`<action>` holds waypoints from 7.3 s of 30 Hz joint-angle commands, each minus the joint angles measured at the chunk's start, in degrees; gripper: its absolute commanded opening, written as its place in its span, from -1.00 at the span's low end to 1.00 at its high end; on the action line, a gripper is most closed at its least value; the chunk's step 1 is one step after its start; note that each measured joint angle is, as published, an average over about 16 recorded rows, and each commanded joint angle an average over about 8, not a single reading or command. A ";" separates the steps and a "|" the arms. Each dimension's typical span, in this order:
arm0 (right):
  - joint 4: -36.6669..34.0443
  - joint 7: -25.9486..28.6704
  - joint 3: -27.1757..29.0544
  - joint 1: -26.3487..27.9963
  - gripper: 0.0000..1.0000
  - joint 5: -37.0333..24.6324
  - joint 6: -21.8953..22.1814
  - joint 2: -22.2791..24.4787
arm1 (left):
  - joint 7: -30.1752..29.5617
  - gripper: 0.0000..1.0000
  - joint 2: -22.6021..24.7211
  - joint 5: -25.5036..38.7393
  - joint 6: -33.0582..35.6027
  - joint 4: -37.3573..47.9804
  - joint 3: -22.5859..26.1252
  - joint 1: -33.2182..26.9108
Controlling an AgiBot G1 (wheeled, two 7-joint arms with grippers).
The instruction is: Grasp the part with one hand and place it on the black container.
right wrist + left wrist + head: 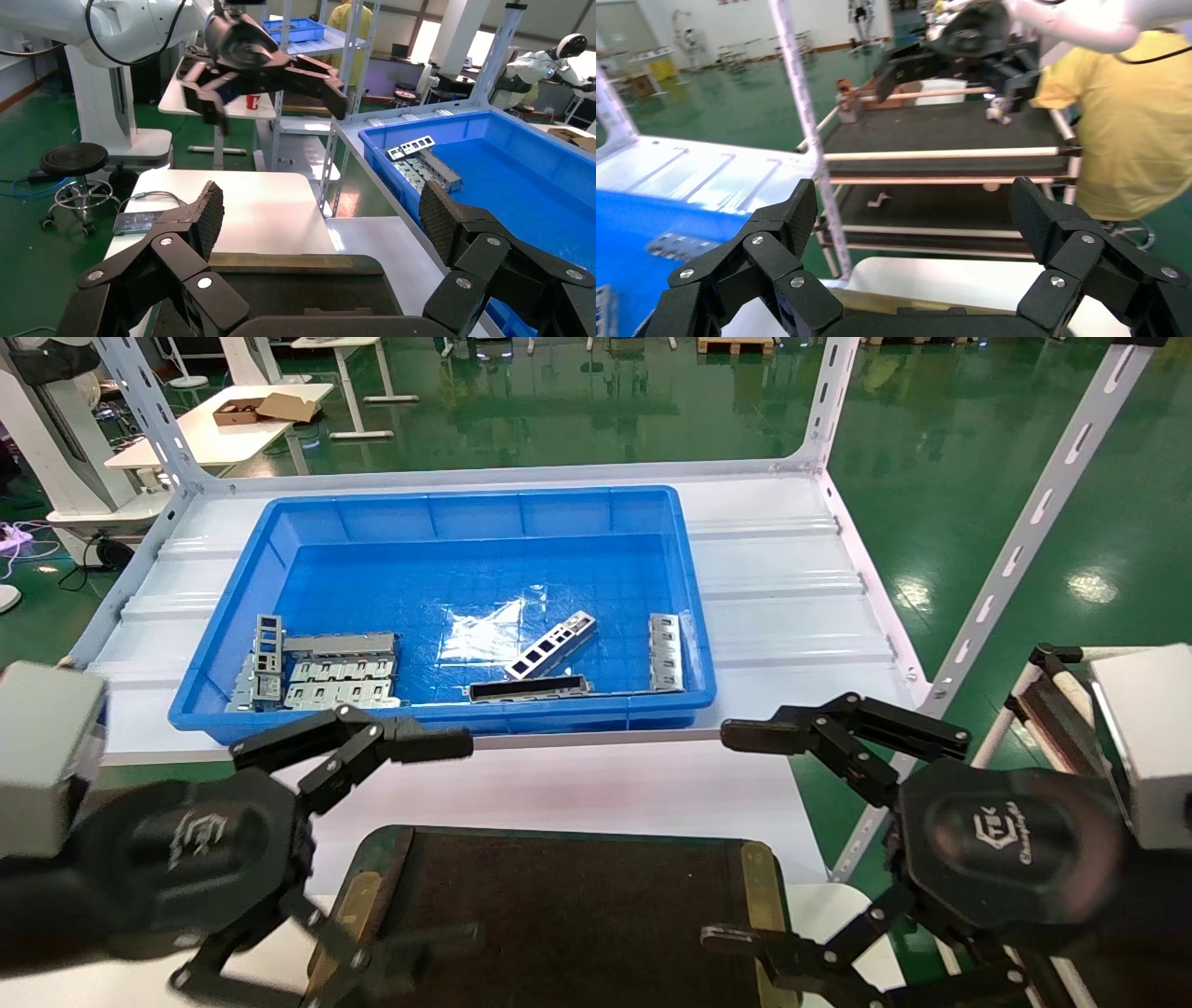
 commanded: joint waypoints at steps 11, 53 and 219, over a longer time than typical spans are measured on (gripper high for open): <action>0.00 0.00 0.00 0.00 1.00 0.00 0.00 0.00 | -4.54 1.00 7.52 14.29 -16.10 2.37 5.31 -5.31; -0.01 -0.01 -0.02 0.01 -1.00 0.01 0.00 0.00 | 4.53 -1.00 40.64 37.07 -40.29 59.04 17.88 -30.05; -0.01 -0.03 -0.06 0.02 1.00 0.04 0.02 0.02 | -20.62 1.00 -1.28 26.71 -54.32 -4.40 36.11 4.72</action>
